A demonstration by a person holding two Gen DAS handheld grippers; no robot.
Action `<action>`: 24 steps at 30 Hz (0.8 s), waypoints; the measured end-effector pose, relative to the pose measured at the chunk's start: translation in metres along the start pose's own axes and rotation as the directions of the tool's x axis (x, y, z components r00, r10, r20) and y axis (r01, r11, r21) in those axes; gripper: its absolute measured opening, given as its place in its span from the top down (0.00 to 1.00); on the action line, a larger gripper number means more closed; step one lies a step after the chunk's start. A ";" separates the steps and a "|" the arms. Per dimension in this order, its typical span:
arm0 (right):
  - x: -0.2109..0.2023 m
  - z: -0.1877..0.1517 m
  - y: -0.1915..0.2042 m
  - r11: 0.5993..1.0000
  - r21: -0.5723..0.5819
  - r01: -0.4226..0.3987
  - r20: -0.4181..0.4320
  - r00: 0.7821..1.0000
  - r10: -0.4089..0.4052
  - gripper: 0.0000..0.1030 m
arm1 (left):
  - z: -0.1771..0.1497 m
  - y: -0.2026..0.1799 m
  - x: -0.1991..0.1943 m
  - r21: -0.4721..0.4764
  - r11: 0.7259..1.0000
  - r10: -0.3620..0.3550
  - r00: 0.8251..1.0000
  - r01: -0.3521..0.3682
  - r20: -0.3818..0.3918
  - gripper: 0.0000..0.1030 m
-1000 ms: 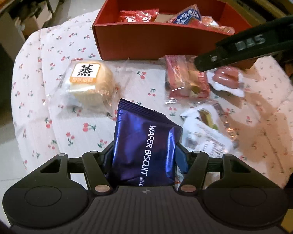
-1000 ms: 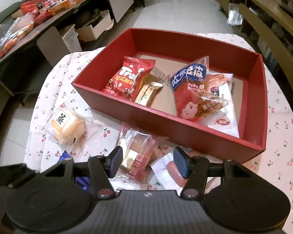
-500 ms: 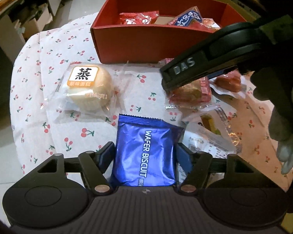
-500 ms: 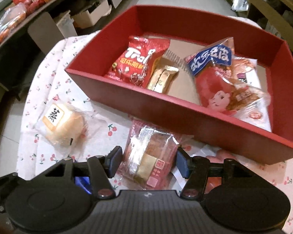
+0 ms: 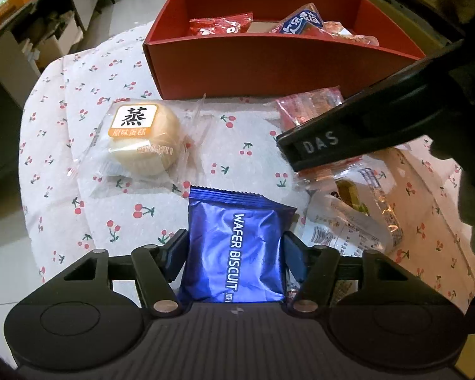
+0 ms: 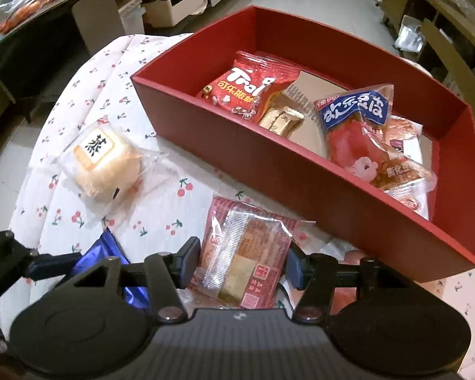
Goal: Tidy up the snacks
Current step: 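Hold the Wafer Biscuit packet in the left tool while the right tool grasps the pink-wrapped cake, then carry both held packets into the red box and open both tools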
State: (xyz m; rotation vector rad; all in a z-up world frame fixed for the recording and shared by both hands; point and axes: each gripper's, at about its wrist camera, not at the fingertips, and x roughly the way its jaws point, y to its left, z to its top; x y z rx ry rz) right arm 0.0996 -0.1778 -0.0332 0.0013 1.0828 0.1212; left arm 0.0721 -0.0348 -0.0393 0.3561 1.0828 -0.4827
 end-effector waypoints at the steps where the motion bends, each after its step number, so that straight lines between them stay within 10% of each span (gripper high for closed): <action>1: -0.003 -0.001 0.000 1.000 -0.002 0.000 0.006 1.000 0.000 0.41 | 0.000 0.000 0.000 0.001 1.000 0.001 1.000 -0.001 0.001 0.33; 24: -0.072 -0.009 -0.028 0.999 0.042 -0.034 0.153 0.988 0.027 0.41 | 0.034 0.011 -0.036 -0.095 0.995 -0.031 0.990 0.044 0.135 0.33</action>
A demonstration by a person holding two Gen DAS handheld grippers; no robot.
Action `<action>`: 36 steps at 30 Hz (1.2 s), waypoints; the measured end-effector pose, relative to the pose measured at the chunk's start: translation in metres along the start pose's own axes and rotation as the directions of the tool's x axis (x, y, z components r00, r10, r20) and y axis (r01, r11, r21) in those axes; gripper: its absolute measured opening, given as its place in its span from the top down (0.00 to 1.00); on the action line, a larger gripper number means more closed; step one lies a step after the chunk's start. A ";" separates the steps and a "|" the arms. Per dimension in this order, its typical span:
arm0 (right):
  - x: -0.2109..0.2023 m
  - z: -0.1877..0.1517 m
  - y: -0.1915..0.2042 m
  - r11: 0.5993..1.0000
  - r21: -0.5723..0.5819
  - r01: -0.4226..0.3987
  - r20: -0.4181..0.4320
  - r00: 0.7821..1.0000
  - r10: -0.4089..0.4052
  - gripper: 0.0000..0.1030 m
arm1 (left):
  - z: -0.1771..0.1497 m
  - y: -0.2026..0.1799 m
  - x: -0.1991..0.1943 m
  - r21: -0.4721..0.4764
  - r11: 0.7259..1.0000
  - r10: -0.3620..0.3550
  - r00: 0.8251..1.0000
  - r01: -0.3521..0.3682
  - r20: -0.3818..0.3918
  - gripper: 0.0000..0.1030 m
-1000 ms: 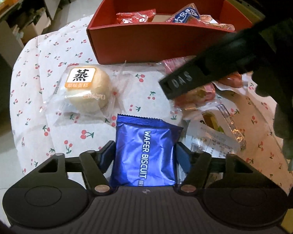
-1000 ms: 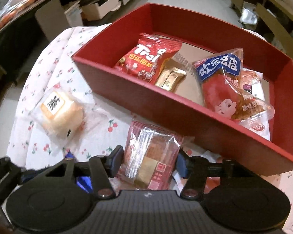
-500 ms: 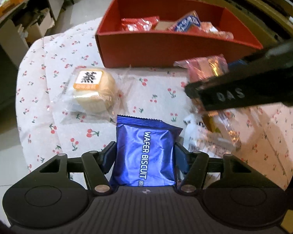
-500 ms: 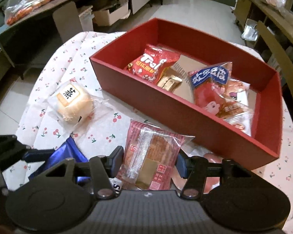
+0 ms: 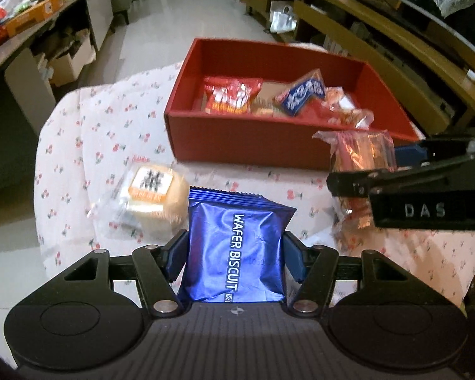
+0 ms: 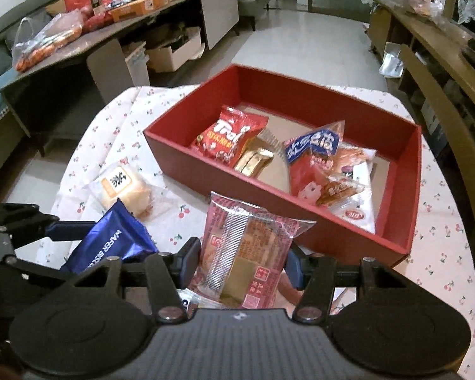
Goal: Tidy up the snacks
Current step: 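Carry both held packets into the red box and open both tools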
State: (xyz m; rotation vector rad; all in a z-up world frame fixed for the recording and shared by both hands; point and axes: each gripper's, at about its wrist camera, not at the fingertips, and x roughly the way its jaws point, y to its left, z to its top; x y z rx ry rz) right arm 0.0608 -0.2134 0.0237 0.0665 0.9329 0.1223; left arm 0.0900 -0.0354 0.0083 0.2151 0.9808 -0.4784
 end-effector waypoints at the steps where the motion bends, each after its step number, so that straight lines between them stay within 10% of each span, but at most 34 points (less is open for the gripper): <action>1: -0.001 0.002 -0.001 1.000 0.003 -0.001 0.005 1.000 0.001 0.41 | 0.005 -0.001 -0.001 -0.004 1.000 -0.001 1.000 0.001 0.012 0.33; 36: 0.004 0.057 -0.073 0.976 0.173 0.133 0.101 0.983 -0.152 0.41 | 0.110 -0.032 0.041 0.007 0.999 0.046 0.992 -0.047 0.120 0.33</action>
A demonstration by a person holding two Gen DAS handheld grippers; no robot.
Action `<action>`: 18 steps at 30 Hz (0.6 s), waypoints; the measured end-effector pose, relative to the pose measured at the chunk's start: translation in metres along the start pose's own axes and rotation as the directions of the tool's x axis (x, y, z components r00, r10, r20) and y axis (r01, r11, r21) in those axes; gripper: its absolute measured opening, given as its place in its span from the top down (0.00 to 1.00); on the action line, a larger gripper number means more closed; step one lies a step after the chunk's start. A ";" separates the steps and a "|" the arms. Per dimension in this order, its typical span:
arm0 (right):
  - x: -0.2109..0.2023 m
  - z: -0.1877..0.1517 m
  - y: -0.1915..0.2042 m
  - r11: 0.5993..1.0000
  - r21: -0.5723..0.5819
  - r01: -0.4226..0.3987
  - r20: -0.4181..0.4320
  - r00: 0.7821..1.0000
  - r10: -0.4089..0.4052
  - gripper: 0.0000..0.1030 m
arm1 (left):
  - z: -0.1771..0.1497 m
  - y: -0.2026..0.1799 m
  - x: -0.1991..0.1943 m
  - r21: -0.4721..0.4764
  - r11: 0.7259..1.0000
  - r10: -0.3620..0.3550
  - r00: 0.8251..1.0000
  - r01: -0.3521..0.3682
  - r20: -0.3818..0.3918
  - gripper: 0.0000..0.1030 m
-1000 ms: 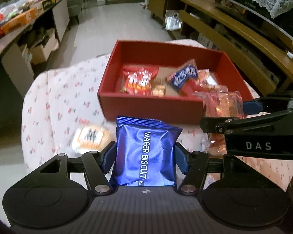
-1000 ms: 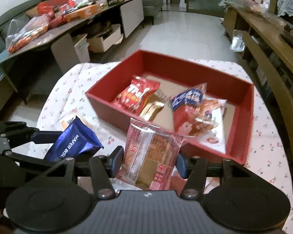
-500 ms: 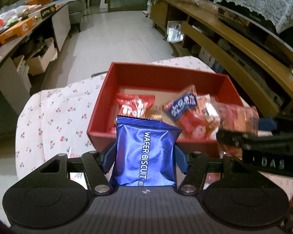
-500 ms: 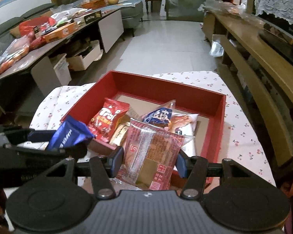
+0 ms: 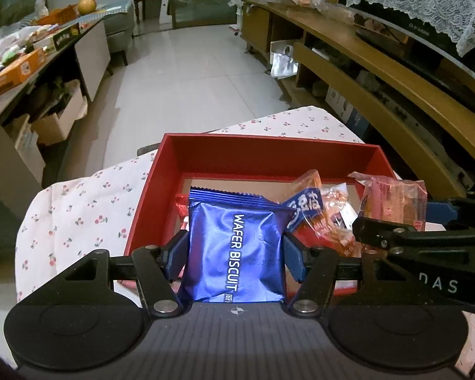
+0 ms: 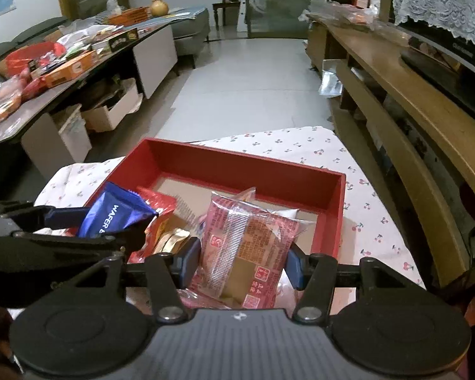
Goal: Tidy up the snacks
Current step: 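Carry both held packets into the red box and open both tools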
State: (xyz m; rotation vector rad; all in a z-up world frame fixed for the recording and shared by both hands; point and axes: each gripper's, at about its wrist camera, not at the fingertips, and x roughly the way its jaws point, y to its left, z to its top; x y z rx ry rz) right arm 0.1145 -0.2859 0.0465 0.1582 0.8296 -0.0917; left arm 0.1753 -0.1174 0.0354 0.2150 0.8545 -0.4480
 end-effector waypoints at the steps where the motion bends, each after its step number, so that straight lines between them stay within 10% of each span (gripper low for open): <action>1: 0.002 0.002 -0.001 1.000 0.005 0.002 0.002 1.000 -0.002 0.41 | 0.001 0.000 0.002 -0.003 1.000 0.001 1.000 -0.001 0.000 0.33; 18: 0.042 0.010 -0.004 0.999 0.008 0.037 -0.031 0.999 -0.037 0.41 | 0.008 0.000 0.037 0.006 0.998 0.057 0.998 -0.057 -0.027 0.33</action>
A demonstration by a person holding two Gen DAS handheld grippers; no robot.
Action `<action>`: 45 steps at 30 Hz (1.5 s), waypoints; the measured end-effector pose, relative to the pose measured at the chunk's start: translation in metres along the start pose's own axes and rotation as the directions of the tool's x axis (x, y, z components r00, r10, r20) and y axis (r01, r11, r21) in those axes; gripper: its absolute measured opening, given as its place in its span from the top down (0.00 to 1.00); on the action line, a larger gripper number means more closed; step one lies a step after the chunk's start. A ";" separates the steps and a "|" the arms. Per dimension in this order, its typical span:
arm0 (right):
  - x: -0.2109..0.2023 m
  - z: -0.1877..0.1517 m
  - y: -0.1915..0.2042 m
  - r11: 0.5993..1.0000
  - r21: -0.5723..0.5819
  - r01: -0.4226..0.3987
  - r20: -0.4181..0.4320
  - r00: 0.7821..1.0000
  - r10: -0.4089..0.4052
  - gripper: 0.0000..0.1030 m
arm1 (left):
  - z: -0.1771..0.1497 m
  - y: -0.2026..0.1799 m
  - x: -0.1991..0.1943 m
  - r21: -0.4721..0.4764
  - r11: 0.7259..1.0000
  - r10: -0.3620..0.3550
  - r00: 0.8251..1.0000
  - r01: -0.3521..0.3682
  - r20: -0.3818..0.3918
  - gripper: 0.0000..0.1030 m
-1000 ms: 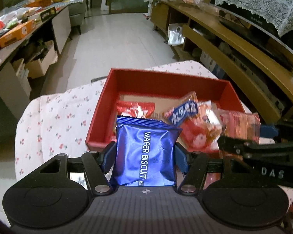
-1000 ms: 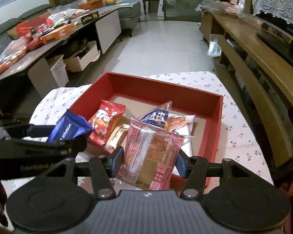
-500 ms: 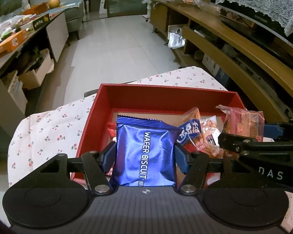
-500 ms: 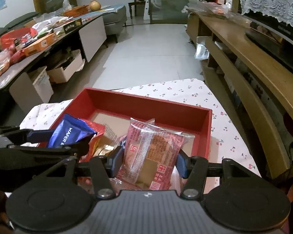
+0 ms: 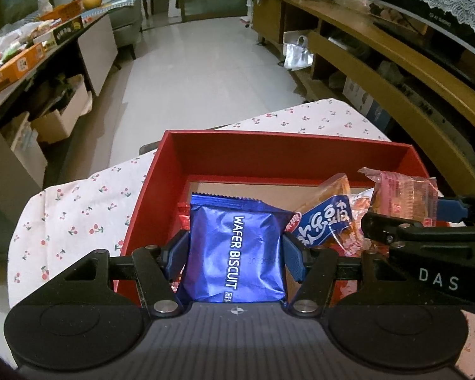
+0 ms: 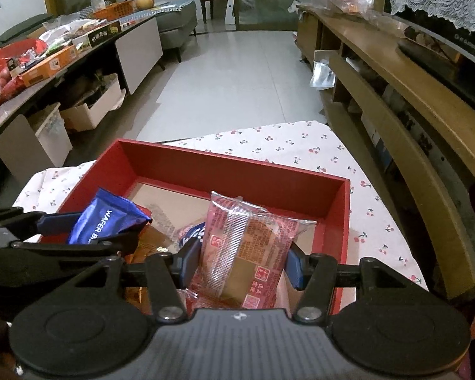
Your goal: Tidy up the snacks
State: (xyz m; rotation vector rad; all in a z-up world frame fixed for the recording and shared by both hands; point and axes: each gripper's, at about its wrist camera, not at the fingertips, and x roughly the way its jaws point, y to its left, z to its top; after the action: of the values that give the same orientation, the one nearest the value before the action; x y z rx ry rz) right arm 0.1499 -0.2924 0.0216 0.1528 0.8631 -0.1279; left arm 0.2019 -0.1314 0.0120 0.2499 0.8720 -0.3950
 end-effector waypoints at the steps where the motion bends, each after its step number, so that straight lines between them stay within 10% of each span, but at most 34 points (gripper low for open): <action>1: 0.002 0.000 0.001 1.000 -0.003 0.003 -0.004 1.000 -0.003 0.41 | -0.001 -0.001 0.001 0.004 1.000 0.004 1.000 -0.004 -0.002 0.34; 45: 0.003 0.000 -0.008 1.000 0.011 0.025 0.024 0.999 -0.026 0.30 | 0.000 0.002 -0.003 0.005 1.000 0.026 1.000 -0.026 0.014 0.18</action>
State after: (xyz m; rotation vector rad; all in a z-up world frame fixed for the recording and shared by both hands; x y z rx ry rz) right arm 0.1506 -0.3005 0.0186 0.1504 0.8402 -0.1581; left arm 0.2010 -0.1294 0.0148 0.2630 0.8532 -0.3746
